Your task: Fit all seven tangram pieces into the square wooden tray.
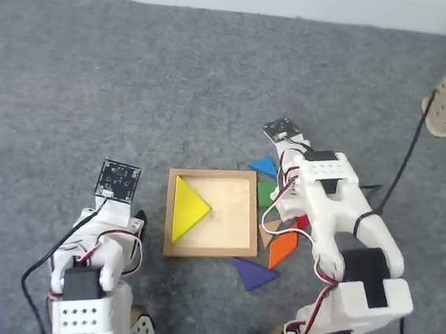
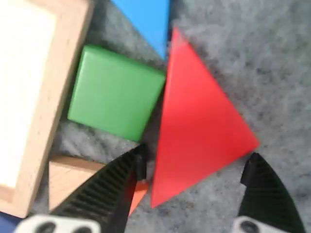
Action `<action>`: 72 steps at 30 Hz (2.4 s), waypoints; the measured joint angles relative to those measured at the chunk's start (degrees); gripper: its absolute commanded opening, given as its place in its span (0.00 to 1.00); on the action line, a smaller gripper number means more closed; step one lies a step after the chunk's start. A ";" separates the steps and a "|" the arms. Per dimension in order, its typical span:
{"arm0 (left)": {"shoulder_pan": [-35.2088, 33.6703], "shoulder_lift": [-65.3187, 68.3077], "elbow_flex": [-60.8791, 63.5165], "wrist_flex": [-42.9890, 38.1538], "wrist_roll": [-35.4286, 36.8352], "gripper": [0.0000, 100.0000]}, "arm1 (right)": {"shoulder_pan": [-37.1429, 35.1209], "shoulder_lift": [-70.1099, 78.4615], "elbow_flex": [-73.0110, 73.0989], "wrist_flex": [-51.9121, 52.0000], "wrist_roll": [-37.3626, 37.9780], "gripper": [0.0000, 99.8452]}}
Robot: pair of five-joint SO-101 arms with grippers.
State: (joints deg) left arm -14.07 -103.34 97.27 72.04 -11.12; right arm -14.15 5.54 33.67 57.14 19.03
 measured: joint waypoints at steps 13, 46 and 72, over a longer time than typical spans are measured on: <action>0.00 0.00 0.00 0.00 0.00 0.17 | 0.00 -1.76 -3.52 1.23 0.26 0.33; 0.00 0.00 0.00 0.00 0.00 0.17 | 5.19 4.04 -9.14 4.84 3.60 0.19; 0.00 0.00 0.00 0.00 0.00 0.17 | -4.48 -13.27 -14.59 17.58 1.23 0.19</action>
State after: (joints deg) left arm -14.07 -103.34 97.27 72.04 -11.12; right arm -18.64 -7.74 19.08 74.73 20.26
